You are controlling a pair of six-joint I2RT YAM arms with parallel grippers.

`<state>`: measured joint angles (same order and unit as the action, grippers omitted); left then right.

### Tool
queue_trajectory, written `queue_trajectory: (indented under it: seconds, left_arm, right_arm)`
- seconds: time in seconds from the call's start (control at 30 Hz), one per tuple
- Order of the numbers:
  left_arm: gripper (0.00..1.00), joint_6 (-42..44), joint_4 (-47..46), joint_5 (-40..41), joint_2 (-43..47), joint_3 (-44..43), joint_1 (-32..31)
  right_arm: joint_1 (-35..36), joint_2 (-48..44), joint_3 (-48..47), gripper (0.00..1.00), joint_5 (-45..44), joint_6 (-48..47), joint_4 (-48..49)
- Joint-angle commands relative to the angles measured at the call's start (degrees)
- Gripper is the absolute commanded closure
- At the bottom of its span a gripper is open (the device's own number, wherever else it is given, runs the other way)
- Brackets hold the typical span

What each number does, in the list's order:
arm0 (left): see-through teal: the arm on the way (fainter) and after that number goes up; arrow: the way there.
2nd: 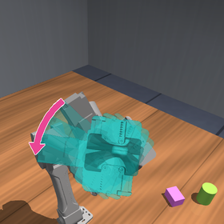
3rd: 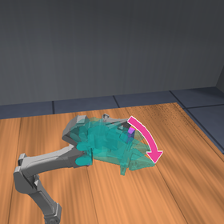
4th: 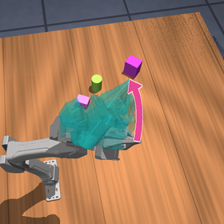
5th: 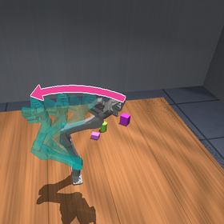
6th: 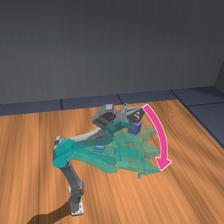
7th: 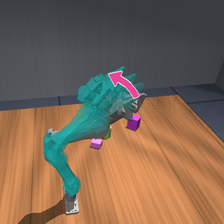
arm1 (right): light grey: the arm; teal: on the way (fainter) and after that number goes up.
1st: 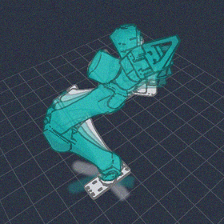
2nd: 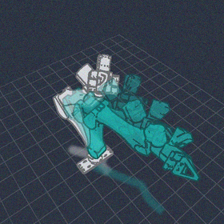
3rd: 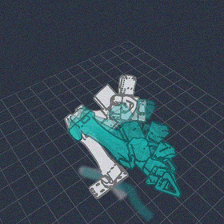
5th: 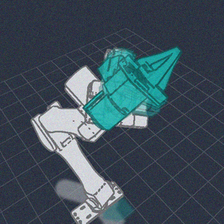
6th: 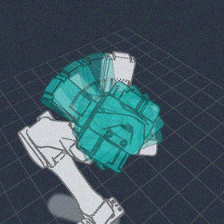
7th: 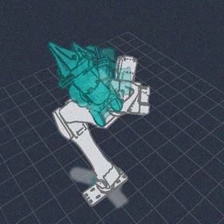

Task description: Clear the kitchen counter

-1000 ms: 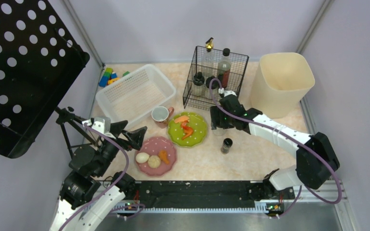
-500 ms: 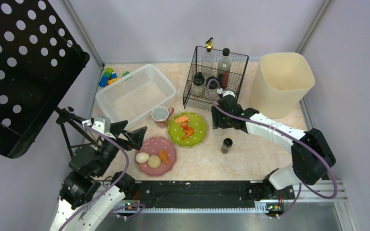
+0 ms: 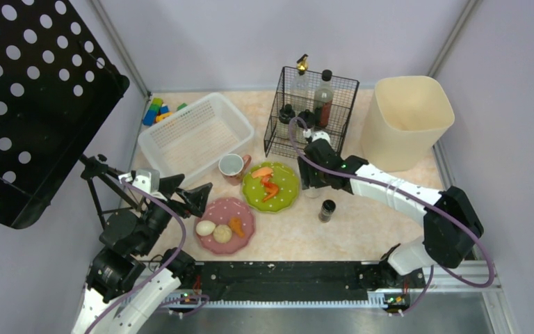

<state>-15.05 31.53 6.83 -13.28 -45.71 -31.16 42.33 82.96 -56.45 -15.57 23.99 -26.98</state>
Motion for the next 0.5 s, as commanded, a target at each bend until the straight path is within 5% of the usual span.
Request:
queue_trajectory:
  seconds: [0.0,0.47]
  left_arm:
    - [0.06,-0.1,-1.4,-0.7,0.0,-0.1,0.2]
    - [0.06,-0.1,-1.4,-0.5,0.0,-0.1,0.2]
  right_arm:
    - [1.1,-4.7,-7.0,0.53,-1.1,-0.9,0.0]
    - [-0.9,-5.3,-25.8,0.54,-10.4,-7.0,-5.6]
